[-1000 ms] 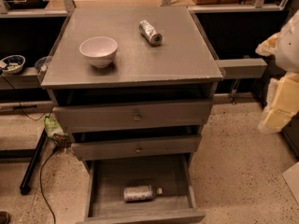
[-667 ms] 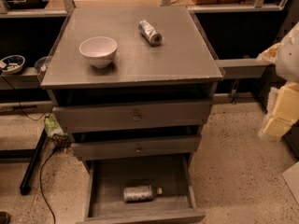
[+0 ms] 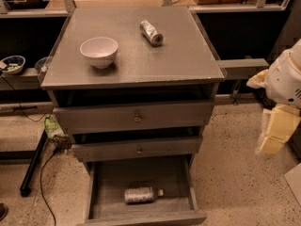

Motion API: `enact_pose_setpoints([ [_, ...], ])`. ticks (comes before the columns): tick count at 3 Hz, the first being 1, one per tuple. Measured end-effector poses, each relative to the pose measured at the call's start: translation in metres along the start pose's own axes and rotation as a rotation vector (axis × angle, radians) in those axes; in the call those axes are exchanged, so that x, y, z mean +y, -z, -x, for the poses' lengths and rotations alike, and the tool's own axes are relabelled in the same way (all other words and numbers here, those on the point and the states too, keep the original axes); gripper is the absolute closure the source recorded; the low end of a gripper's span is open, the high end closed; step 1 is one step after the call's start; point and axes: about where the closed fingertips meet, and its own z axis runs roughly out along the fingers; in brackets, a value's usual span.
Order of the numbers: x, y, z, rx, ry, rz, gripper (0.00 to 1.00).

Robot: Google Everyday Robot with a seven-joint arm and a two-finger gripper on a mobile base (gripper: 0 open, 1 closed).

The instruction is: Pick blue plastic bottle from bottom drawer and place on counter

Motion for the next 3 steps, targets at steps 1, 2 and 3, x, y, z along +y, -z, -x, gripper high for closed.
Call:
enact_pose_setpoints([
  [1,0.0,0.0,0.0,0.0,0.0,0.0,0.0],
  [2,0.008,-0.007,0.001,-0.047,0.01,-0.003,0.0],
  [3,0.022,-0.048,-0.001,-0.124,0.009,0.027,0.0],
])
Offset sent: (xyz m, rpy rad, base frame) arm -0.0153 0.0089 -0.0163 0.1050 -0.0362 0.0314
